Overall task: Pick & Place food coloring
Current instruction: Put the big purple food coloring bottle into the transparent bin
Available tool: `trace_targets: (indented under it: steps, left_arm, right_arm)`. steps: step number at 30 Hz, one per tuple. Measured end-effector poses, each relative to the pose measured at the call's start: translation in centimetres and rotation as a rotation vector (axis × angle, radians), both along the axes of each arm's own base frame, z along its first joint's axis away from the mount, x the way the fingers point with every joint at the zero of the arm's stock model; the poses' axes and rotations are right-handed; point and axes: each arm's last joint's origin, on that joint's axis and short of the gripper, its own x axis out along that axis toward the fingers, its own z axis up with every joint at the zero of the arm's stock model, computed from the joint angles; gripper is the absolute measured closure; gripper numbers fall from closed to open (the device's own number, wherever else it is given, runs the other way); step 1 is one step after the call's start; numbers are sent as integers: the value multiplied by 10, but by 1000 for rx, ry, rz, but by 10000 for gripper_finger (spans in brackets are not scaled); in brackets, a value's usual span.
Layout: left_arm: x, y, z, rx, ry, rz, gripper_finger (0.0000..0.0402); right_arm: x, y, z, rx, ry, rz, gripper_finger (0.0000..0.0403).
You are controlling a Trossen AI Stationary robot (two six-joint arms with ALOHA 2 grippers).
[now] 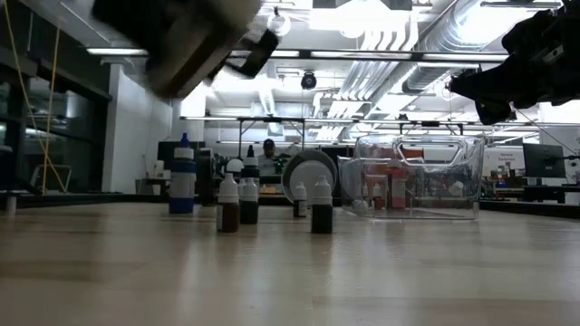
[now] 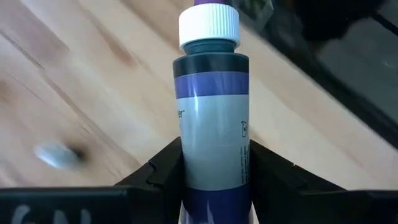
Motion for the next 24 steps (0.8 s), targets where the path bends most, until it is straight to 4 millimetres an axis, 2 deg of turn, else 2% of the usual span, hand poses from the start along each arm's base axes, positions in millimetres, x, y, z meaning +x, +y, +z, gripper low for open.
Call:
trace_targets:
  steps: [6, 9, 13, 18, 24]
  left_arm:
    - [26, -4, 52, -11, -290, 112, 262]
    - [37, -3, 74, -35, -464, 239, 262]
    - [45, -2, 95, -150, -625, 431, 262]
    - [49, 1, 110, -261, -740, 612, 262]
    - [61, 1, 105, -312, -812, 738, 262]
  right_arm:
    - [0, 0, 0, 0, 0, 0, 402]
    - [0, 0, 0, 0, 0, 0, 402]
    - [0, 0, 0, 0, 0, 0, 402]
    - [0, 0, 0, 0, 0, 0, 402]
    - [0, 0, 0, 0, 0, -1, 402]
